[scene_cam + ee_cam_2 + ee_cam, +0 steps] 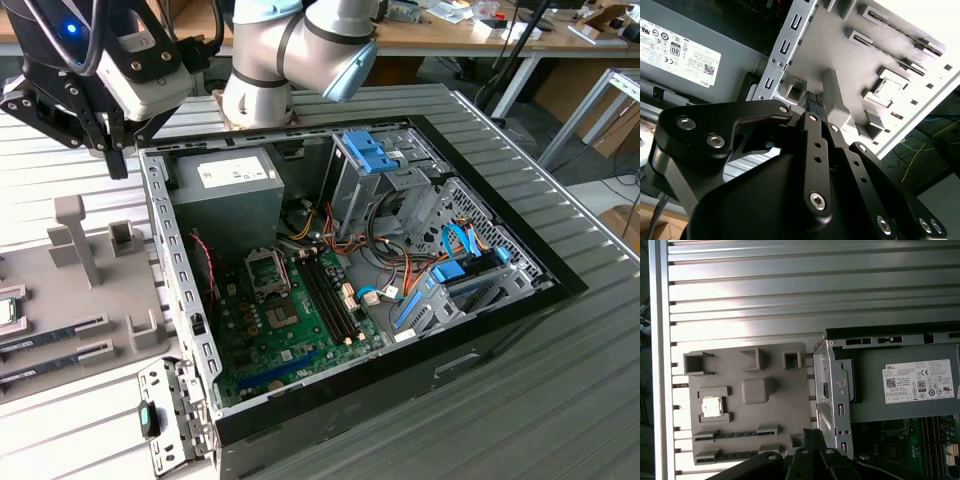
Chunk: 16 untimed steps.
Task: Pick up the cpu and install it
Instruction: 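Reach for the cpu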
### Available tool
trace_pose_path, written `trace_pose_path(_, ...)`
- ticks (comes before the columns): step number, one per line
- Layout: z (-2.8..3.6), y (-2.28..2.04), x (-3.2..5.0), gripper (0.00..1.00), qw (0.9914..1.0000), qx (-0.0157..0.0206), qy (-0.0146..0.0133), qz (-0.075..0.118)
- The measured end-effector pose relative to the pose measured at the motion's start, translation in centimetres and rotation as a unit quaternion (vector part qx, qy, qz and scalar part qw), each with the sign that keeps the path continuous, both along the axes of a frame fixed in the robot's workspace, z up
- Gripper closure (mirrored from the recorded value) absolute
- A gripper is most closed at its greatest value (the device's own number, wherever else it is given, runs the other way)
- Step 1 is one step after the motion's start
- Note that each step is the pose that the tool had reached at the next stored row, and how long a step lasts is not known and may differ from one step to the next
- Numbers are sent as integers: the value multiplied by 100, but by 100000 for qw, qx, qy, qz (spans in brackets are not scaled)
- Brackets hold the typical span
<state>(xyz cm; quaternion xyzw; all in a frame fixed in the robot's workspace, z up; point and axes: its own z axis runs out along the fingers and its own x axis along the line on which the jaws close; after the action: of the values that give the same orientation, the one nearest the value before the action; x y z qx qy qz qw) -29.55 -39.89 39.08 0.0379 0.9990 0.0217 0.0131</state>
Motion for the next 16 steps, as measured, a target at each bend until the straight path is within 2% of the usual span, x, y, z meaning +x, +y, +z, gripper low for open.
trace_pose_path(16,-3,0,-42,89,100000,0,-1,0)
